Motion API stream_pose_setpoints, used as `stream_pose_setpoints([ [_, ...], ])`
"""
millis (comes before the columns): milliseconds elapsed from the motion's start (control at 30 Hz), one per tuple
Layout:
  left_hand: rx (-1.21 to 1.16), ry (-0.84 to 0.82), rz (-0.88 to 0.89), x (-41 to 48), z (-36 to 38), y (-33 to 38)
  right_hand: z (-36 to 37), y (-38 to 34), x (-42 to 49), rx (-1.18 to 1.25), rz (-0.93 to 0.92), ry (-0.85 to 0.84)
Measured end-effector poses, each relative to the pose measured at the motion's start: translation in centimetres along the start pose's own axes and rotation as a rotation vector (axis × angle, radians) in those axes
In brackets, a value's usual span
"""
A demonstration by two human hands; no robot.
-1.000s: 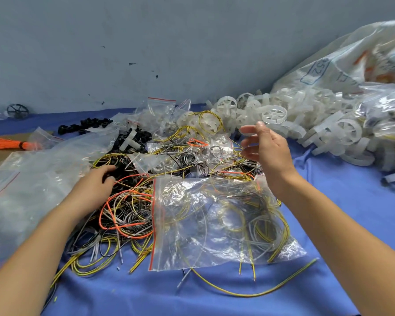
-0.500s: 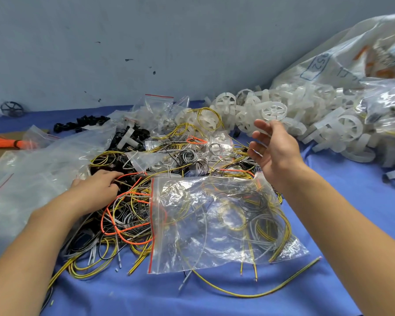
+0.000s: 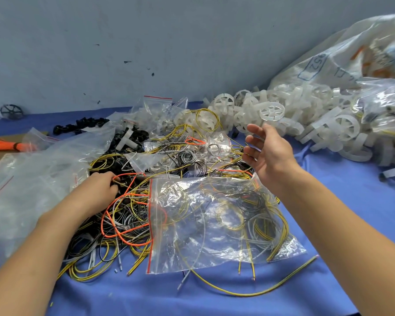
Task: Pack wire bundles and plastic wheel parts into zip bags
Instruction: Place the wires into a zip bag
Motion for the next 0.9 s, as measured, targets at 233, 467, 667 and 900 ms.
stream_pose_setpoints([
  [233,-0.120,0.163,-0.051,0.1,-1.0,-0.3,0.1,0.1,-0.4,-0.011,0.012,-0.028],
  [467,-0.128,0.195,-0.167,-0.3,-3.7,-1.3,0.8,1.1,-0.6,-0.100,-0.007,-0.097],
  [667,-0.124,0.187,-0.154,-1.0,-5.0,-1.4,1.6,1.4,-1.2,-0.156,-0.064,-0.168],
  [900,-0.820,0.141,-0.163,-1.9,-7.1,1.4,2.8,0.5,-3.1,-0.286,-0.268,-0.273],
])
Point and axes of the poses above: each hand's wrist, its own x-axis towards the middle knuckle, its own z-axis out of the palm, y = z × x, the point moved 7 cm from there along x, towards the middle knuckle, and after that the axes turned 14 degrees about y, right-handed, at the moved point
